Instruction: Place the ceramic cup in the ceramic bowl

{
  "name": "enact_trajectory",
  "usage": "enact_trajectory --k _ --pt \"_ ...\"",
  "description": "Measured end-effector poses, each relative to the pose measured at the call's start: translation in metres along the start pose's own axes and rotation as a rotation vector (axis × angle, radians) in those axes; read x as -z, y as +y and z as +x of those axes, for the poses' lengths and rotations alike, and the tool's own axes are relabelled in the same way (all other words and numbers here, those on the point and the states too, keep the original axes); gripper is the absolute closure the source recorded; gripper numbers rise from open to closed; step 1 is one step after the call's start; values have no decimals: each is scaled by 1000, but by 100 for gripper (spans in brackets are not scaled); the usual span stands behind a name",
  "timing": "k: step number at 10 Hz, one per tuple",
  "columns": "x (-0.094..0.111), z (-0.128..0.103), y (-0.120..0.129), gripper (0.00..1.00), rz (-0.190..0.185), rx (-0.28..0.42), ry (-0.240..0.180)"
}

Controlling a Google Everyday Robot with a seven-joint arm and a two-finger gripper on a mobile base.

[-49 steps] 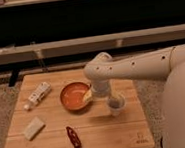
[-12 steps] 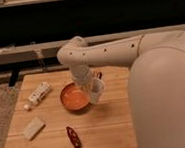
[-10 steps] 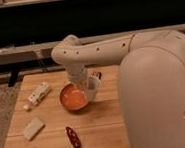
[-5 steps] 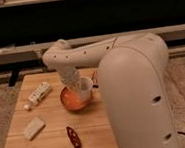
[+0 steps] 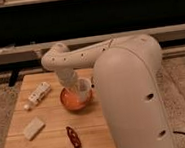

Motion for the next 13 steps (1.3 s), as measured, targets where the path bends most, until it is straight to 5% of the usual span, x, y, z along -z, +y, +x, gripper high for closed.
enact_trajectory --k 5,13 --pt "-7 -1 2 4 3 14 -4" --pt "-3 -2 4 0 -4 26 -15"
